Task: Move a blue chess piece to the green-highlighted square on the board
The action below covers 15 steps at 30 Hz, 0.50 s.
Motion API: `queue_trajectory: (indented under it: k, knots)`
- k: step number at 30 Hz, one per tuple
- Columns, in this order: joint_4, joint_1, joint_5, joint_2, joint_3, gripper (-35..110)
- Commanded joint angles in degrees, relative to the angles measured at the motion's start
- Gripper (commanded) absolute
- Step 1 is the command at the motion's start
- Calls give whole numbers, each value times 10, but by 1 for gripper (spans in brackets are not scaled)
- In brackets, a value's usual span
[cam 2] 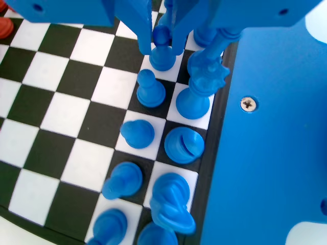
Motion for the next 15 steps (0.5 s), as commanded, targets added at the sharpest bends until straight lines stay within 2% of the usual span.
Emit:
queue_trajectory:
  k: [1, 15]
  knots:
    - [4, 11, -5, 5, -3, 4]
    - [36, 22, -8, 8, -35, 1]
